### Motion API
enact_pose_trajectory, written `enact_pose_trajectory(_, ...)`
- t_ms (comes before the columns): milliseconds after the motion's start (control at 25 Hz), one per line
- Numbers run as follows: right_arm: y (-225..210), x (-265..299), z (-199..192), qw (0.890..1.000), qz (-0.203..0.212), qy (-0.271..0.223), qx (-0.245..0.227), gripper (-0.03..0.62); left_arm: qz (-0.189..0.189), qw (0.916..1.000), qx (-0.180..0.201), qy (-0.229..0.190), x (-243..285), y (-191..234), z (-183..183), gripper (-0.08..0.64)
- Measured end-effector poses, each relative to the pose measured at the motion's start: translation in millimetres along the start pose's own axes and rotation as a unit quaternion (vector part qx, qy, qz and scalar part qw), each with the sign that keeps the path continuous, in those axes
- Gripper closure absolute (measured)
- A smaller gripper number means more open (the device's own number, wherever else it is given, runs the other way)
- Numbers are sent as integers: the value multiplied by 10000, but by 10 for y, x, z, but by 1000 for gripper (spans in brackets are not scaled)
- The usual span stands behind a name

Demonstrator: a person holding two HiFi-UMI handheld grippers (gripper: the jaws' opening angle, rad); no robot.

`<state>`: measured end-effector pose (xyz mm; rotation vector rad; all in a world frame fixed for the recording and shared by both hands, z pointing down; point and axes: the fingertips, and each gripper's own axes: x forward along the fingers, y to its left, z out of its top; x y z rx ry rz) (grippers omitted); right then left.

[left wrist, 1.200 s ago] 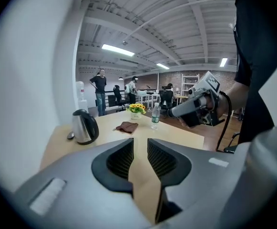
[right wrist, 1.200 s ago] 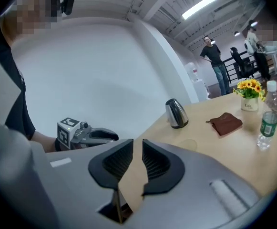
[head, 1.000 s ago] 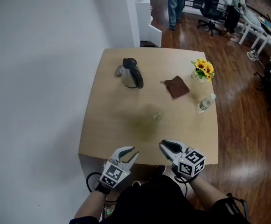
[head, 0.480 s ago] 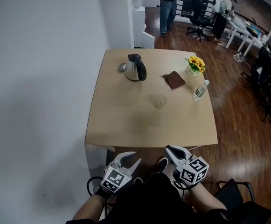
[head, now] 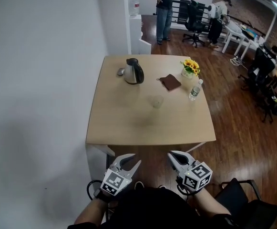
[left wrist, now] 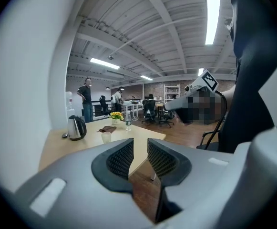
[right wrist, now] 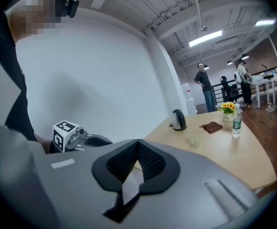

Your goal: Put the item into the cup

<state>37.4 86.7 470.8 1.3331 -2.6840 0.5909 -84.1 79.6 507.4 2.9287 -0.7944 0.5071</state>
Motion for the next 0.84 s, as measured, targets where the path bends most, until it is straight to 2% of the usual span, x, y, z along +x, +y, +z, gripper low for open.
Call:
enact_pose_trajectory(440, 96, -343, -7, 9996, 205, 36, -182, 583, 89, 9999, -92, -42, 27, -363, 72, 474)
enact_pose_trajectory(840, 93, -434, -18, 9994, 308, -38, -166, 583, 127, 9999, -9, -48, 63, -478, 124, 474)
